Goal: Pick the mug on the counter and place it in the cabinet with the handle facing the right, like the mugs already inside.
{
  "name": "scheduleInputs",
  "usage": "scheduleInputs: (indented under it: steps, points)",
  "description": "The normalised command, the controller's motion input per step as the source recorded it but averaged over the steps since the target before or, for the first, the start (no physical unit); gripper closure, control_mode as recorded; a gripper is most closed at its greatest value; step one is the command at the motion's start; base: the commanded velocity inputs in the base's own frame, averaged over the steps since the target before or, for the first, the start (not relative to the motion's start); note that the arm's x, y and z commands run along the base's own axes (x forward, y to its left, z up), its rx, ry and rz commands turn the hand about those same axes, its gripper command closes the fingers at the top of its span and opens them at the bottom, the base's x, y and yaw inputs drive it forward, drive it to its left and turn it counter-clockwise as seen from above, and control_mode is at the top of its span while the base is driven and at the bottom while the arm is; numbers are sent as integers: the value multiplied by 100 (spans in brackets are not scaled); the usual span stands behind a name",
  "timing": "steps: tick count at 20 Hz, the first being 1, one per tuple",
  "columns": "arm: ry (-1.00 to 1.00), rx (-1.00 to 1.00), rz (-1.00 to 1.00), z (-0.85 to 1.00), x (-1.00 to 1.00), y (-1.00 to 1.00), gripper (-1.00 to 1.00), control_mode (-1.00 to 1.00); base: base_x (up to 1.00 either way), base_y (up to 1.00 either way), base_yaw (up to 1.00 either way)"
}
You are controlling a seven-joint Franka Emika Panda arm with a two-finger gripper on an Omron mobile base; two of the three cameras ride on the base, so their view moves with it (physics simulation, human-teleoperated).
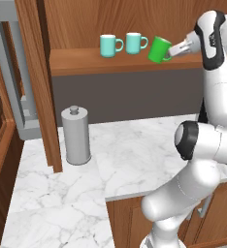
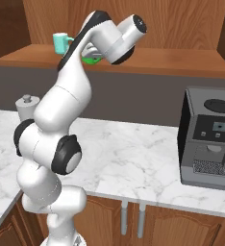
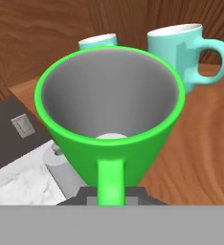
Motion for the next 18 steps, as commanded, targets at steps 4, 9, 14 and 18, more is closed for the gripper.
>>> scheduleInputs:
  steps: [4,9,14,18]
  points:
    - [0,-4,3,0,17,-2,100,-100,0,0,0]
    - [0,-4,3,0,22,-3,100,-100,0,0,0]
    - [0,-2,3,-1,25,-3,100,-100,0,0,0]
    - [0,0,4,0,31,-9,100,-100,0,0,0]
